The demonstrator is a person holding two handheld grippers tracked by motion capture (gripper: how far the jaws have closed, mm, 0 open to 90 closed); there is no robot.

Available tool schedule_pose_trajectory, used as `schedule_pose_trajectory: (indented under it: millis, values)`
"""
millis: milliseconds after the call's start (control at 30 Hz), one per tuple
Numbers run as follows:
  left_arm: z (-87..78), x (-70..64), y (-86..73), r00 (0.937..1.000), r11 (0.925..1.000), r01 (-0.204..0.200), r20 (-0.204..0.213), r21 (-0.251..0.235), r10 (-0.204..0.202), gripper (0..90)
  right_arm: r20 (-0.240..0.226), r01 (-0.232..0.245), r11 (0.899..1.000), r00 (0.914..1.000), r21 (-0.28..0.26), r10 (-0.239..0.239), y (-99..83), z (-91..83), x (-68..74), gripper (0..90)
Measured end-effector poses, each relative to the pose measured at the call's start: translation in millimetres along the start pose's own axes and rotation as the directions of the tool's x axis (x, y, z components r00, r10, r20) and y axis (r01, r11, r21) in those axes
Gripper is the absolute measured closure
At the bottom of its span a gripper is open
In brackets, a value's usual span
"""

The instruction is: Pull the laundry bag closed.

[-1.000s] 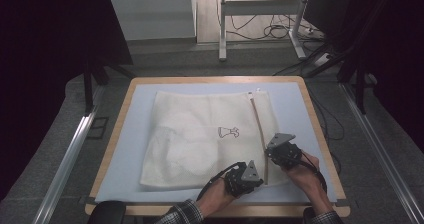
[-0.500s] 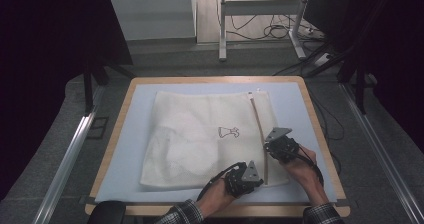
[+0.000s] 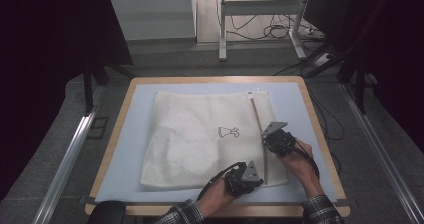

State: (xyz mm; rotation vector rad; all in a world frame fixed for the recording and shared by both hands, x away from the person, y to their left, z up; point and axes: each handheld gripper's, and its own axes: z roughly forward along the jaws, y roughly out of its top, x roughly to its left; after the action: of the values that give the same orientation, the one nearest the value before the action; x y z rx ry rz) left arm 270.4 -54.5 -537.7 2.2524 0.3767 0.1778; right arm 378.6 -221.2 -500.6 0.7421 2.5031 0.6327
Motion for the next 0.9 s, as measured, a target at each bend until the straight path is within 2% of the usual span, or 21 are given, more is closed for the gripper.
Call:
schedule_pose_trajectory:
  millis: [900]
  values:
    - [0.1, -1.1, 0.2, 0.9998, 0.9999, -0.016, -0.009, 0.001, 0.016, 90.0, 0.039, -0.001, 1.0, 0.9992, 0.015, 0.001, 20.8, 24.9, -26.7, 85.6]
